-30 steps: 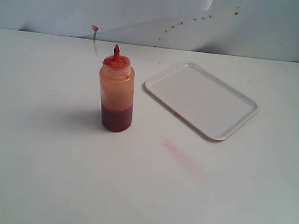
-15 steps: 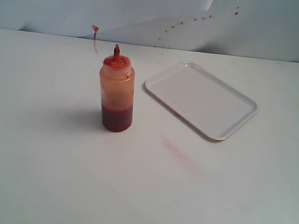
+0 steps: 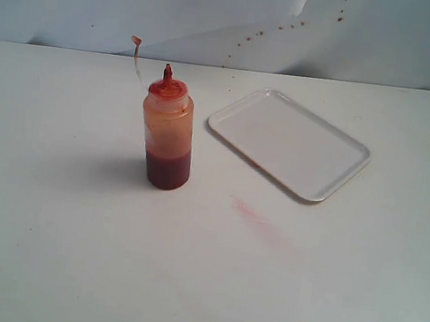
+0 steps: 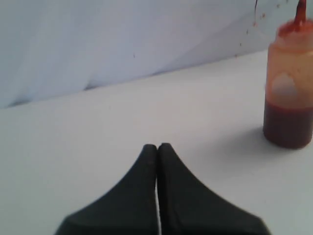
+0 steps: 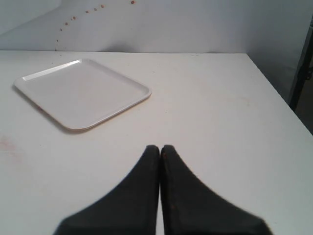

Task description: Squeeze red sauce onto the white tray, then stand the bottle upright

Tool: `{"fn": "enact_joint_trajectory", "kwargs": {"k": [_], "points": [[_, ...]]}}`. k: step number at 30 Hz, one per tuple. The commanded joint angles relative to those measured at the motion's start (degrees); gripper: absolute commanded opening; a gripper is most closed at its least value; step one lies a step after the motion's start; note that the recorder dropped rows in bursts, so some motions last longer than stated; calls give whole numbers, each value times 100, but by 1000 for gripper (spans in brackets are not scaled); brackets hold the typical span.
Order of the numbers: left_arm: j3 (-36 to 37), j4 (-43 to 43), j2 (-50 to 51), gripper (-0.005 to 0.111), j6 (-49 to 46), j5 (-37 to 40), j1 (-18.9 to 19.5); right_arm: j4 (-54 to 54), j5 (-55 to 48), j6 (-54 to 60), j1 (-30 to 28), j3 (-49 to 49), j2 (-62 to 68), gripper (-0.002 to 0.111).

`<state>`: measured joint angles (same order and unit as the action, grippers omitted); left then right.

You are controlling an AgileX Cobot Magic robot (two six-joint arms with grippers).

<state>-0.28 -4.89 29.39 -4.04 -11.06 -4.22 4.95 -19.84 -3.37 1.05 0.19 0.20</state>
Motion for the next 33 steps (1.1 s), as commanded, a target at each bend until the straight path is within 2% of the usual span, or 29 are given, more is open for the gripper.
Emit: {"fn": "enact_joint_trajectory", "kwargs": {"k": [1,7,11,13,16,18,22,33], "points": [[28,-45,-19,0,-52,-762,-16,-25,26,-9,-7,-19,-20,0],[28,-45,-19,0,-52,-902,-16,-25,26,-9,-7,-19,-20,0],[28,-45,-19,0,54,-1322,-16,-25,26,-9,-7,-19,-20,0],[28,-45,-19,0,557,-1466,-16,-25,26,-9,-7,-19,-20,0],[28,-45,-19,0,1978,-1490,-16,-25,26,-9,-7,-19,-20,0],[28,-45,-19,0,2528,-1565,-16,-25,26,-9,-7,-19,-20,0],[28,-45,-19,0,2641,-1828,-16,-25,26,-9,-7,-19,-20,0],[28,-45,-19,0,2814,-1724,-16,-25,26,-9,-7,-19,-20,0]]}}
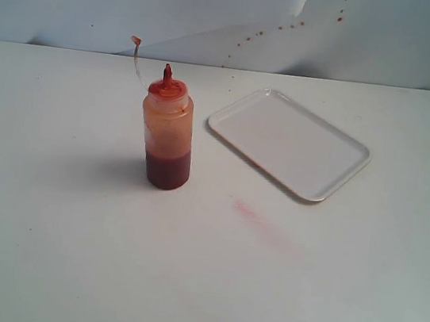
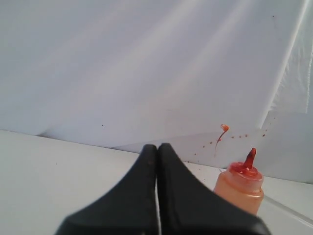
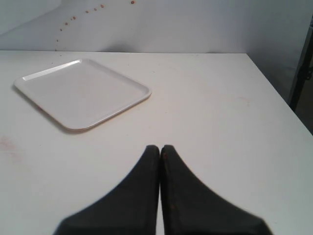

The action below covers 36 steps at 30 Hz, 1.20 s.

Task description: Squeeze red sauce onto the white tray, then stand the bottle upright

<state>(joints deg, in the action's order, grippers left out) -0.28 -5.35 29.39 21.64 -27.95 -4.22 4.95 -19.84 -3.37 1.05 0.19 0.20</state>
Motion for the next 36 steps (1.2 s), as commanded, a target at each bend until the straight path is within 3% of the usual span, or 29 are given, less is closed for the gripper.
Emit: {"fn": "enact_joint_trajectory", "kwargs": {"k": [1,6,13,20,29,36], "points": [[28,1,-19,0,464,-39,-16,-25,26,-9,-7,-19,-20,0],[28,12,-19,0,792,-429,-16,-25,26,-9,-7,-19,-20,0],[28,76,-6,0,468,-2448,-4,-25,26,-9,-7,-19,-20,0],[28,1413,503,0,-262,-3073,-4,-25,26,-9,-7,-19,-20,0],[-238,1605,2711,0,-568,-3655,-4,-25,26,-9,-7,-19,-20,0],[-826,579,4981,0,-589,-4131,-4,-25,26,-9,-7,-19,-20,0]]}}
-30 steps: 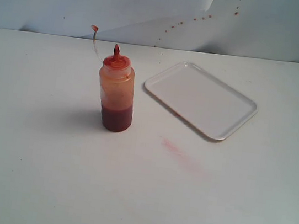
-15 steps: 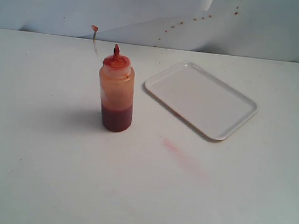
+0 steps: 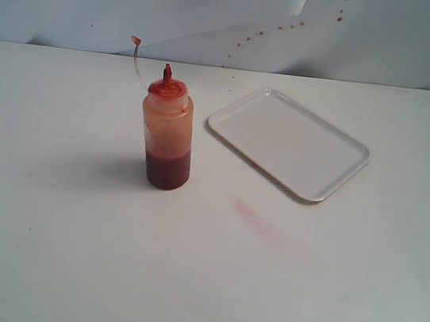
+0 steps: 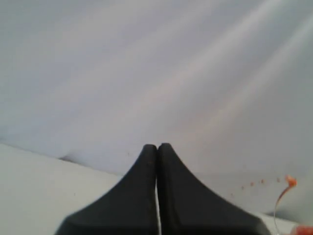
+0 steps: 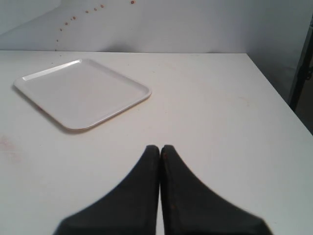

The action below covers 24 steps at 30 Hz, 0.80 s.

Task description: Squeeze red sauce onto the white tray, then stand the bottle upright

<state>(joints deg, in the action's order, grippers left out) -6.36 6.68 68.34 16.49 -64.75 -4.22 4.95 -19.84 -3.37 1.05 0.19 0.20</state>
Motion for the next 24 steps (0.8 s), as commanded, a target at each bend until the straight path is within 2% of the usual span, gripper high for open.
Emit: {"fn": "enact_joint_trajectory", "kwargs": {"k": [1,11,21,23,24], "points": [[-236,-741,1330,0,-74,-521,-4,-25,26,-9,-7,-19,-20,0],[-1018,-2104,3627,0,-161,-521,-4,-25,26,-9,-7,-19,-20,0],[-1225,-2234,4342,0,-544,-521,-4,-25,26,-9,-7,-19,-20,0],[-1461,-2457,4495,0,-668,-493,-4,-25,26,-9,-7,-19,-20,0],[-1602,-2704,4569,0,-668,-227,-4,-25,26,-9,-7,-19,-20,0]]}}
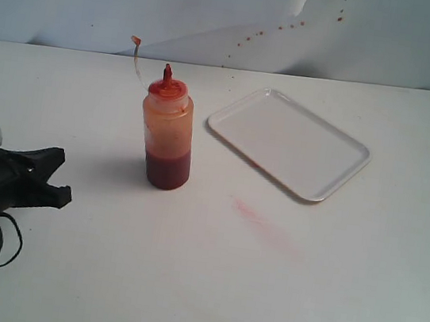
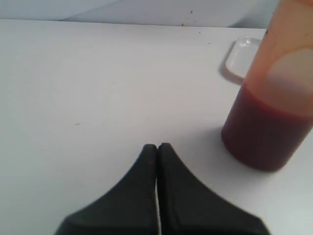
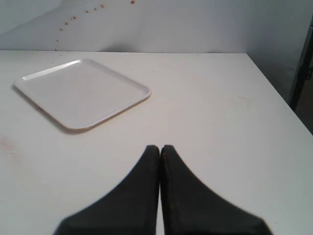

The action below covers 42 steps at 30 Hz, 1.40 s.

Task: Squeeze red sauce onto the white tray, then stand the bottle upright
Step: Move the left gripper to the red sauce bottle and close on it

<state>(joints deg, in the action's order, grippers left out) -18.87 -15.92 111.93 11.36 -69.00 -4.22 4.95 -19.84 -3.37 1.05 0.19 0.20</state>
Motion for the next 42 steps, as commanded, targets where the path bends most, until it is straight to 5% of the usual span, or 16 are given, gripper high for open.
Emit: {"fn": "enact_joint_trajectory", "kwargs": {"k": [1,9,21,25,30,34,42], "points": [[-480,-696,276,0,-155,404,-4,-25,26,-9,-7,-19,-20,0],[-1500,-2894,789,0,-286,1068,-4,-25,26,-9,-7,-19,-20,0],[-1678,-2841,1012,3,-286,1056,-4,-25,26,-9,-7,-19,-20,0],[-1678,-2796,1012,30,-286,1056,-4,-25,26,-9,-7,-19,-20,0],[-1678,-2786,1012,103,-203,690,-4,-25,26,-9,-7,-19,-20,0],[-1678,-2902,1012,104,-79,-96,-4,-25,26,-9,-7,-19,-20,0],[-1678,-2939,1012,104,-93,-64,-4,-25,26,-9,-7,-19,-20,0]]}}
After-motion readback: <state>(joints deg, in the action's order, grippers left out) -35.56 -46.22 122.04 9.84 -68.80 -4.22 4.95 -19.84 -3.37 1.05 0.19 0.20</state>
